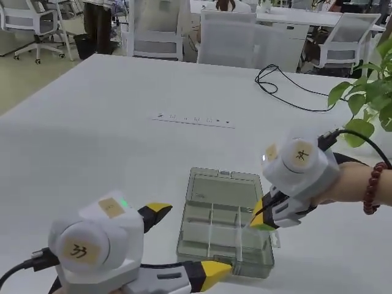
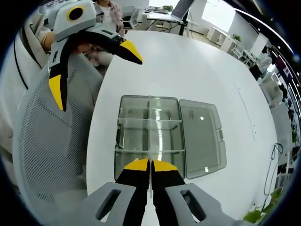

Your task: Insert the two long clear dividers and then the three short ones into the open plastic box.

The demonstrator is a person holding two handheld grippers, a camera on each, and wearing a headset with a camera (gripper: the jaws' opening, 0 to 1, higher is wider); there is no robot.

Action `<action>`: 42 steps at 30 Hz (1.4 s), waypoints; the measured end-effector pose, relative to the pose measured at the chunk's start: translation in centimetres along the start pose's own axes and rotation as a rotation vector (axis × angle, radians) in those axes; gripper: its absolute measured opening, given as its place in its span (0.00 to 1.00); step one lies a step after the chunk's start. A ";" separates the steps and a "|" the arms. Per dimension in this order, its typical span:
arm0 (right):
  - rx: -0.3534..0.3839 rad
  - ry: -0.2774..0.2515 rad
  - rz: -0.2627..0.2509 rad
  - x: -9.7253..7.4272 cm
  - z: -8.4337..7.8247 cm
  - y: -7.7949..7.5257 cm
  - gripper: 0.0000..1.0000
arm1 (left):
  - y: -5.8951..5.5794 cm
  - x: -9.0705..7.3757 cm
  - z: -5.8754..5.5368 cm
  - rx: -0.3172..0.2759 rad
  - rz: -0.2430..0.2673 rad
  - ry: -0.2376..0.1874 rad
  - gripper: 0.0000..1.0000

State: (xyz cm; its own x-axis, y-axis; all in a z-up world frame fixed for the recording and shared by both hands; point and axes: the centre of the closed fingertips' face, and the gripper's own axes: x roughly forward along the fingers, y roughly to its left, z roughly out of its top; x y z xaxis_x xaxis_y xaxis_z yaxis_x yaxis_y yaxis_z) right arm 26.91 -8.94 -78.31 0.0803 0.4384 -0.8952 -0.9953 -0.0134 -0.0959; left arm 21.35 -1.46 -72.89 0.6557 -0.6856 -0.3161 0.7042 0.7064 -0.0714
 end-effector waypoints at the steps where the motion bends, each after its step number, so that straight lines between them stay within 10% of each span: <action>1: -0.002 0.004 0.004 0.1 0.0 0.0 0.02 | 0.0 0.0 0.0 0.001 0.000 0.000 0.81; 23: 0.015 0.201 0.120 2.1 -0.3 0.1 0.02 | -0.3 0.1 -0.4 0.035 -0.002 0.021 0.79; 42: 0.054 0.224 0.125 3.9 -1.3 0.3 0.02 | -0.1 0.0 -0.6 0.045 0.005 0.027 0.78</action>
State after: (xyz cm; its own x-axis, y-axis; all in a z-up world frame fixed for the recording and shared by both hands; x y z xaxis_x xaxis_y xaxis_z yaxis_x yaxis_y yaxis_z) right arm 26.97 -8.42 -82.38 -0.0396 0.2264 -0.9732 -0.9992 -0.0046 0.0396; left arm 21.10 -1.45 -73.41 0.6522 -0.6767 -0.3415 0.7129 0.7007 -0.0270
